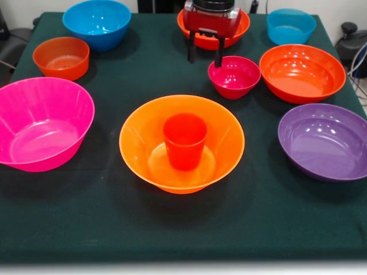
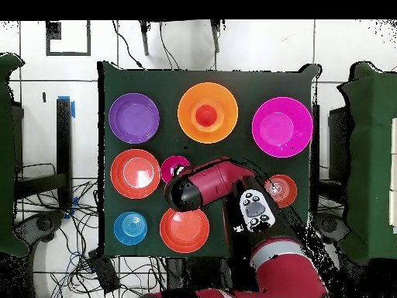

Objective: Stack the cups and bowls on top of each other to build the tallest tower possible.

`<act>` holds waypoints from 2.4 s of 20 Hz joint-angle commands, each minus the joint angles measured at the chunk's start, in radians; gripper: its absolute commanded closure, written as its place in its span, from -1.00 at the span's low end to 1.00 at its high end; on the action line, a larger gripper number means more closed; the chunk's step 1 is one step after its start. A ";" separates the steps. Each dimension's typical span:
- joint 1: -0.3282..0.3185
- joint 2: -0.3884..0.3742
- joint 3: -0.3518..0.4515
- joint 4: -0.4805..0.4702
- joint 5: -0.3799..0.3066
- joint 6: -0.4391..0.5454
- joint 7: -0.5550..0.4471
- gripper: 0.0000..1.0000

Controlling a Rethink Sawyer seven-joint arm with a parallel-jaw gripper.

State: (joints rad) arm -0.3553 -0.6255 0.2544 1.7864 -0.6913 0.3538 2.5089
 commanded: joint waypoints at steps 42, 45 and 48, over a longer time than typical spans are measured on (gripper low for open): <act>0.023 0.141 0.007 -0.033 0.022 -0.083 0.000 -1.00; 0.027 0.139 0.009 -0.038 0.025 -0.077 -0.002 -1.00; 0.033 0.139 0.008 -0.043 0.034 -0.065 0.001 -1.00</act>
State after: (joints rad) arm -0.3328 -0.5244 0.1884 1.7562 -0.6826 0.3263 2.5089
